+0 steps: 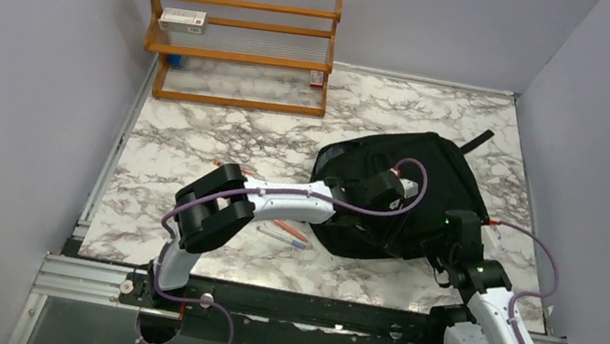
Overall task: Pack the student bag
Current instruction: Zip the student bag at the center of the board.
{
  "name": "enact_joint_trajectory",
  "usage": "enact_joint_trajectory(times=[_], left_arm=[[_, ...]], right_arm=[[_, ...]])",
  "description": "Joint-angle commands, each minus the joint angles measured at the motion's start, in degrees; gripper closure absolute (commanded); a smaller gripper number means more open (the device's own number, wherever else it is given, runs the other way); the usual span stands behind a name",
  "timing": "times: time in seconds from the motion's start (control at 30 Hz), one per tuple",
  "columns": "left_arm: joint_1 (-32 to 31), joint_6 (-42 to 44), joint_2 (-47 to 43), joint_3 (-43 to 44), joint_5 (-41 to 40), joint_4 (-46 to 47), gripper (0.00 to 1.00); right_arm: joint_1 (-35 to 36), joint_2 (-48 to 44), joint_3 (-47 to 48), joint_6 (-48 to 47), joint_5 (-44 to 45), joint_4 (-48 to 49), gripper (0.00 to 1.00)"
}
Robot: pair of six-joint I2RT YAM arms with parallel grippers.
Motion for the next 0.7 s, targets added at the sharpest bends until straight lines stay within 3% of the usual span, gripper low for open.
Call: enact_joint_trajectory(times=[0.0,0.17,0.47,0.67], left_arm=[[-0.06,2.44,1.36,1.47,1.67,-1.1,0.53],[-0.06,4.21,1.42,1.73,1.45,-2.15,0.54],[-0.01,6.95,1.97,2.0,1.04,-3.91,0.67],[-0.06,7.95,2.12,1.92,0.91,-4.45,0.84]], right_arm=[[-0.25,-0.6,-0.65,0.27,0.85,-0.72,0.99],[-0.23,-0.36,-0.83,0.25,0.6,-0.39,0.99],[-0.24,-0.35,-1.04,0.32,0.51,-0.28,0.99],[-0.24,-0.42,-1.05,0.32,0.51,-0.26,0.99]])
